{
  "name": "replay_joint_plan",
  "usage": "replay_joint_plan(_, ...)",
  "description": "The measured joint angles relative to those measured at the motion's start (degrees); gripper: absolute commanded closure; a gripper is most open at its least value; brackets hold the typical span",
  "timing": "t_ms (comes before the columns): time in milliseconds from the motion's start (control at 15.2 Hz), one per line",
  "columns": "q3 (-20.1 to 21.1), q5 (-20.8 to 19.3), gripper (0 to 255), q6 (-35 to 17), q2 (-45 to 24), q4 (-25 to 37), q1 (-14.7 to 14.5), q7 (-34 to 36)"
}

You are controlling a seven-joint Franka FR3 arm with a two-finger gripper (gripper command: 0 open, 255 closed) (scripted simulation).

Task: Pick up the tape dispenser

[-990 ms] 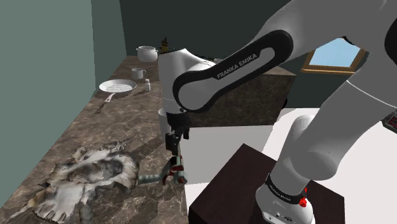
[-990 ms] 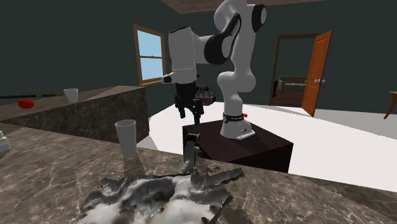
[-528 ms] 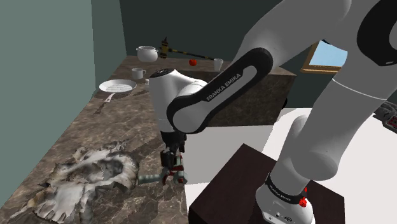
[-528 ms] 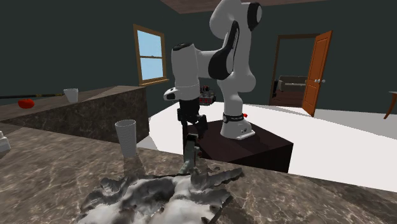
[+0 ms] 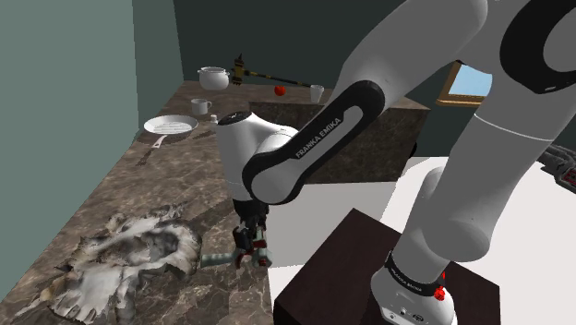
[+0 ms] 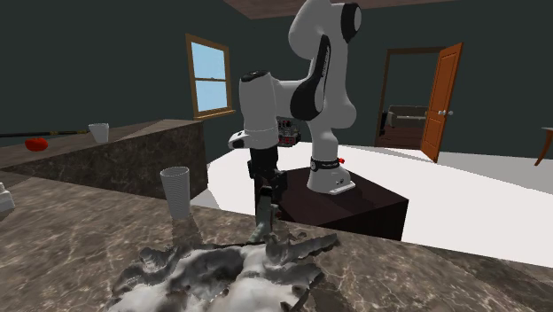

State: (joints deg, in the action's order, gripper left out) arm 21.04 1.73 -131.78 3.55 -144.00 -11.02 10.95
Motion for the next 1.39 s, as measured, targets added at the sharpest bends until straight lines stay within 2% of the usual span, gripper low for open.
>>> replay_joint_plan(528, 0.0, 0.1, 255, 0.3, 0.2, 0.1, 0.0, 0.0)
replay_joint_plan(1386, -0.8, 2.6, 255, 10.8, 7.5, 3.7, -0.3, -2.2)
